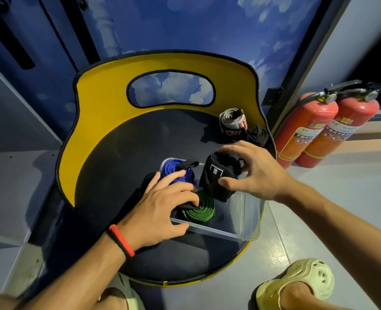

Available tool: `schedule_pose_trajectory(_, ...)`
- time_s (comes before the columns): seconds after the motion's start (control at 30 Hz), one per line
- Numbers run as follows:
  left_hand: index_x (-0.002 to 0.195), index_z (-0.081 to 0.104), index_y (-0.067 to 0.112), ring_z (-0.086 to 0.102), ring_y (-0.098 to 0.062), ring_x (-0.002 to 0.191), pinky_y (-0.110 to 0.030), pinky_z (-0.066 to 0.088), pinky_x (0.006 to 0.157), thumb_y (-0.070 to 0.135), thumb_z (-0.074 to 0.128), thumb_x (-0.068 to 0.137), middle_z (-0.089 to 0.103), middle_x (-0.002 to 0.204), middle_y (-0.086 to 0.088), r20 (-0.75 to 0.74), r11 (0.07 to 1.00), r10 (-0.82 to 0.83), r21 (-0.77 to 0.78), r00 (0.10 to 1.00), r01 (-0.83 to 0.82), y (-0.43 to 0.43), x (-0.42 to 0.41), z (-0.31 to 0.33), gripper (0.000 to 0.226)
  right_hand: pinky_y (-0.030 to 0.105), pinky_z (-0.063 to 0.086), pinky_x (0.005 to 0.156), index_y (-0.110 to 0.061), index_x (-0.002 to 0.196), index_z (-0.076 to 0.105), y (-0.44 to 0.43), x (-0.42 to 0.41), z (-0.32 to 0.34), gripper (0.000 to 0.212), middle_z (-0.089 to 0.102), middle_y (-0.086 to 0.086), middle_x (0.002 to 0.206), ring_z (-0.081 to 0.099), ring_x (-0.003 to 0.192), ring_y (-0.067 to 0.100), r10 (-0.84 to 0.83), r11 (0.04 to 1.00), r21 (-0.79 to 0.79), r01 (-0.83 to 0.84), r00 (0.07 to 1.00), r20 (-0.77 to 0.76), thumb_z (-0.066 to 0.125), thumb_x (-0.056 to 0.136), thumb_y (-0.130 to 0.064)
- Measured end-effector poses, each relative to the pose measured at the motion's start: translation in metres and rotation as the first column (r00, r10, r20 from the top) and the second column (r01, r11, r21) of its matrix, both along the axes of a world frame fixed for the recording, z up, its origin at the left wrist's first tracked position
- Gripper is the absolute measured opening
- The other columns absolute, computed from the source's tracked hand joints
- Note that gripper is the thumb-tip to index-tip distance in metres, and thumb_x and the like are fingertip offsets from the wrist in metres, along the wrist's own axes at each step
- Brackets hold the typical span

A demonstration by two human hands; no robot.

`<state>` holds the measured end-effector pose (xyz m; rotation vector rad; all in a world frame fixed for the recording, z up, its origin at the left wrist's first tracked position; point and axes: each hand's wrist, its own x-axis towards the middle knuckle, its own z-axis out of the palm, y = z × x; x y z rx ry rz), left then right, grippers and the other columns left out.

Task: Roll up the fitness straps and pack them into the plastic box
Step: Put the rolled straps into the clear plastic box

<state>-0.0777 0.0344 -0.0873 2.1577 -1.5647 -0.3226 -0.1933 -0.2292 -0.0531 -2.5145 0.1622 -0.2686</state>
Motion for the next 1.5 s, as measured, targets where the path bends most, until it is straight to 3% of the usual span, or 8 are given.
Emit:
schedule_pose_trajectory(0.27,0.113,0.058,0.046,0.006,-0.002,0.153,-0.056,0.004,0.125,0.035,0.076,0.076,0.044,0.141,0.036,-0.012,1.000,-0.011,0.015,1.000,0.011,0.000,0.002,-0.001,0.042,0.018,0.039,0.103,-0.021,0.147,0.052,0.010,0.007,-0.018,0.075,0.054,-0.004,0.138,0.049,0.124,0.010,0.082,0.986,-0.146,-0.086,0.996,-0.033,0.081,0.082,-0.046)
schedule_pose_trajectory(0.5,0.120,0.059,0.050,0.007,-0.002,0.154,-0.060,0.006,0.124,0.034,0.073,0.079,0.043,0.142,0.032,0.012,1.000,-0.024,0.011,1.000,0.024,-0.001,0.002,-0.001,0.046,0.034,0.055,0.095,-0.017,0.134,0.060,0.016,0.003,-0.041,0.062,0.048,0.002,0.137,0.051,0.122,0.018,0.047,0.995,-0.084,-0.047,0.999,-0.002,0.078,0.082,-0.046)
schedule_pose_trajectory(0.63,0.121,0.061,0.049,0.009,-0.001,0.153,-0.060,0.006,0.124,0.032,0.074,0.081,0.039,0.138,0.026,0.002,1.000,-0.027,-0.001,1.000,0.027,0.000,0.000,0.001,0.045,0.037,0.061,0.072,-0.022,0.137,0.062,0.029,-0.004,-0.051,0.060,0.047,0.003,0.118,0.058,0.096,0.023,-0.050,0.960,-0.276,0.048,0.999,0.001,0.079,0.083,-0.042)
schedule_pose_trajectory(0.8,0.121,0.060,0.048,0.006,-0.001,0.153,-0.061,0.007,0.124,0.034,0.074,0.081,0.041,0.136,0.026,0.014,1.000,-0.031,0.006,0.999,0.031,0.000,0.001,0.001,0.044,0.040,0.062,0.070,-0.028,0.143,0.045,0.029,-0.013,-0.055,0.064,0.038,0.002,0.129,0.065,0.089,0.026,-0.028,0.977,-0.215,0.007,0.995,-0.098,0.074,0.086,-0.022)
schedule_pose_trajectory(1.03,0.117,0.053,0.049,0.000,-0.009,0.155,-0.062,0.005,0.123,0.045,0.069,0.077,0.028,0.153,0.032,0.022,0.994,-0.060,0.094,0.998,0.057,-0.005,0.000,0.009,0.043,0.049,0.053,0.053,-0.018,0.123,0.044,0.030,-0.003,-0.067,0.043,0.034,0.002,0.114,0.058,0.066,0.029,0.019,0.960,-0.274,-0.057,0.990,-0.140,0.071,0.090,-0.012)
schedule_pose_trajectory(1.2,0.102,0.053,0.043,0.002,-0.002,0.153,-0.058,0.006,0.124,0.070,0.063,0.079,0.031,0.152,0.032,-0.013,0.998,0.037,0.050,0.999,-0.036,-0.010,-0.010,0.009,0.037,0.049,0.054,0.057,-0.020,0.126,0.042,0.026,-0.004,-0.068,0.046,0.035,0.001,0.115,0.059,0.072,0.030,0.018,0.969,-0.242,-0.048,0.992,-0.127,0.071,0.090,-0.018)
schedule_pose_trajectory(1.43,0.080,0.043,0.033,0.018,-0.005,0.152,-0.059,-0.005,0.123,0.066,0.063,0.079,0.040,0.152,0.021,0.152,0.990,0.139,-0.007,0.979,-0.140,-0.016,-0.007,0.006,0.038,0.046,0.055,0.064,-0.022,0.133,0.039,0.035,0.018,-0.057,0.048,0.038,0.001,0.118,0.058,0.079,0.024,0.134,0.970,-0.190,-0.149,0.987,-0.092,0.066,0.093,-0.016)
schedule_pose_trajectory(1.5,0.081,0.042,0.033,0.022,-0.004,0.151,-0.054,0.006,0.125,0.066,0.064,0.079,0.042,0.154,0.018,0.086,0.986,0.163,0.007,0.983,-0.164,-0.014,0.000,0.006,0.040,0.045,0.055,0.069,-0.023,0.134,0.041,0.034,0.024,-0.052,0.048,0.041,-0.001,0.119,0.057,0.088,0.023,0.133,0.973,-0.181,-0.146,0.988,-0.080,0.067,0.093,-0.018)
